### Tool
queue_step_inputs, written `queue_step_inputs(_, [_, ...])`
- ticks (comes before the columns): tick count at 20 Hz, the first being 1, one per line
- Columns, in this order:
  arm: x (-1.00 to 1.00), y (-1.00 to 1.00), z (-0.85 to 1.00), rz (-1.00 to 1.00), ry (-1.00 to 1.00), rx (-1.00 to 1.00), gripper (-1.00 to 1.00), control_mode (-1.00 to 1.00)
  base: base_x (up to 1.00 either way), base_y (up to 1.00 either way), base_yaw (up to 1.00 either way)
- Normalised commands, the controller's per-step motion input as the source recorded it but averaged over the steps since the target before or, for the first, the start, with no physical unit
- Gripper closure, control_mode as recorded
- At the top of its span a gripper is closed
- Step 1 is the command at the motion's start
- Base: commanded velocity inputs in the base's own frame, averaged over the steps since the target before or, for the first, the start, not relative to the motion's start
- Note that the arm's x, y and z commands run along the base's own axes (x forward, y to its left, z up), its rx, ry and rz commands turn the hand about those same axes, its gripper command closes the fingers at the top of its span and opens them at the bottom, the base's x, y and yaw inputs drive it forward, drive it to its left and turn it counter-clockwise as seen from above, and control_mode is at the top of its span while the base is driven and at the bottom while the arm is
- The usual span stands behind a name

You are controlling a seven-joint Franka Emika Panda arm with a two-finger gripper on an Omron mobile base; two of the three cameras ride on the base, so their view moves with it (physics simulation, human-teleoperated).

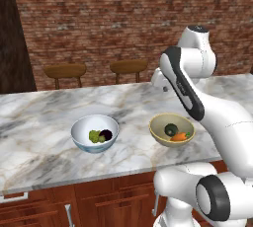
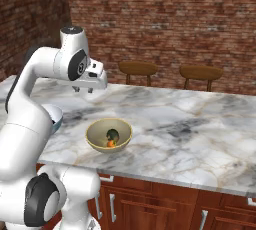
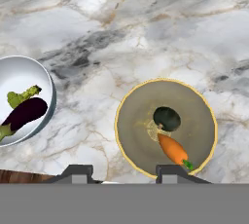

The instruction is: Place the bowl containing the squash and carrot in the microwave. Close the microwave door and press the start button to microwave the meal.

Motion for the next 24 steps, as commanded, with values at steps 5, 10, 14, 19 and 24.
queue_step_inputs(5, [-0.17, -0.16, -0.03, -0.01, 0.00, 0.00, -1.00, -1.00, 0.00, 0.00, 0.00])
queue_step_inputs(10, [-0.31, -0.47, -0.21, -0.06, 0.00, 0.00, -1.00, -1.00, 0.00, 0.00, 0.00])
queue_step_inputs(14, [-0.29, -0.39, -0.33, -0.04, 0.00, 0.00, -1.00, -1.00, 0.00, 0.00, 0.00])
queue_step_inputs(19, [-0.15, -0.33, -0.45, 0.00, 0.00, 0.00, -1.00, -1.00, 0.00, 0.00, 0.00])
queue_step_inputs(24, [-0.23, -0.39, -0.36, 0.00, 0.00, 0.00, -1.00, -1.00, 0.00, 0.00, 0.00])
